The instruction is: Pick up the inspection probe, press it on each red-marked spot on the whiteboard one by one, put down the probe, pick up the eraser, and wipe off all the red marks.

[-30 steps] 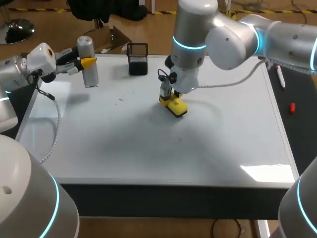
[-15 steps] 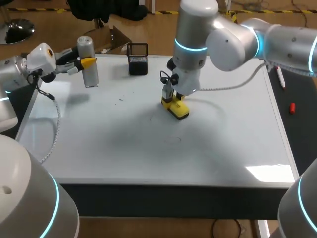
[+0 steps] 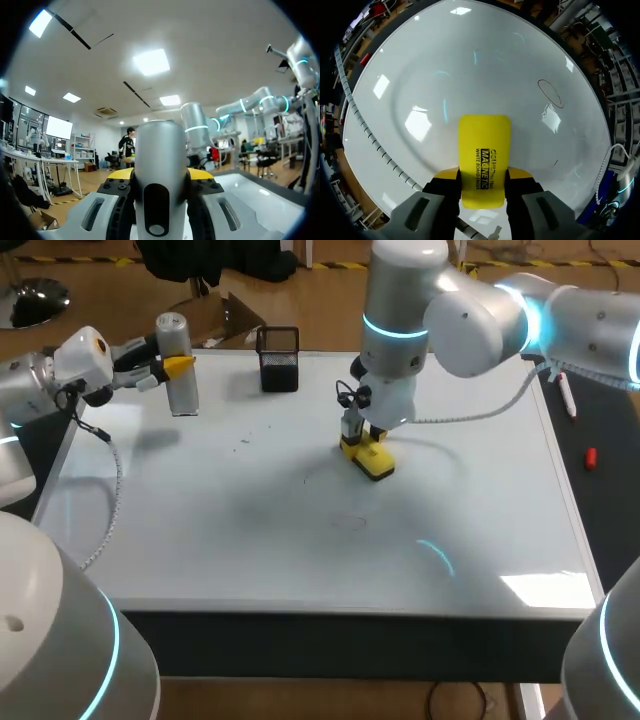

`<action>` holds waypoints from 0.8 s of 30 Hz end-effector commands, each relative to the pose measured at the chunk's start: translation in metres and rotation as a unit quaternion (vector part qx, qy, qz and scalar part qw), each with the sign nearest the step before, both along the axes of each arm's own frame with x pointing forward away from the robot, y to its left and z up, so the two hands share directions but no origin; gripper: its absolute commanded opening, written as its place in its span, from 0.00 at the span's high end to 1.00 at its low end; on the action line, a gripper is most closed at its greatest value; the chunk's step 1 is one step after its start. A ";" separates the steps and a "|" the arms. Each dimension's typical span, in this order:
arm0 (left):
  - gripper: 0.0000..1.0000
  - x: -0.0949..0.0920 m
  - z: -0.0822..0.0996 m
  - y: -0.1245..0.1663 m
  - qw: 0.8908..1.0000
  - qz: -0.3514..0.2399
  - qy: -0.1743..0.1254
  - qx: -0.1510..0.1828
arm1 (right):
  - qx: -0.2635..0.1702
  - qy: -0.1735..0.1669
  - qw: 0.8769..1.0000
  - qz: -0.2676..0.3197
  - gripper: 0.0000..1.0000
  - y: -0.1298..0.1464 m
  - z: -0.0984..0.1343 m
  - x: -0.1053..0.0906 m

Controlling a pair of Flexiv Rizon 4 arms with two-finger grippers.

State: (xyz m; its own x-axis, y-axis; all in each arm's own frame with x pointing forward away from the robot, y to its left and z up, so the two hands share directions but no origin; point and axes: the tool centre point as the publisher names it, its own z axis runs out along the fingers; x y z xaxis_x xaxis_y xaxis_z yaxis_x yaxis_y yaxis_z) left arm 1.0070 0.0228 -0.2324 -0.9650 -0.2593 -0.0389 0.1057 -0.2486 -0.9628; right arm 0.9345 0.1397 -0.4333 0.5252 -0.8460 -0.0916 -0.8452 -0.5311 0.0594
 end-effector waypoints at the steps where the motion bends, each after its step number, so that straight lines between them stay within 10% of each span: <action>1: 1.00 0.000 0.001 0.000 1.000 0.001 0.000 0.000 | 0.003 -0.001 1.000 -0.003 1.00 -0.018 -0.014 0.000; 24: 1.00 0.000 0.001 0.000 1.000 0.001 0.000 0.000 | -0.009 -0.050 0.999 -0.011 1.00 -0.030 0.026 -0.002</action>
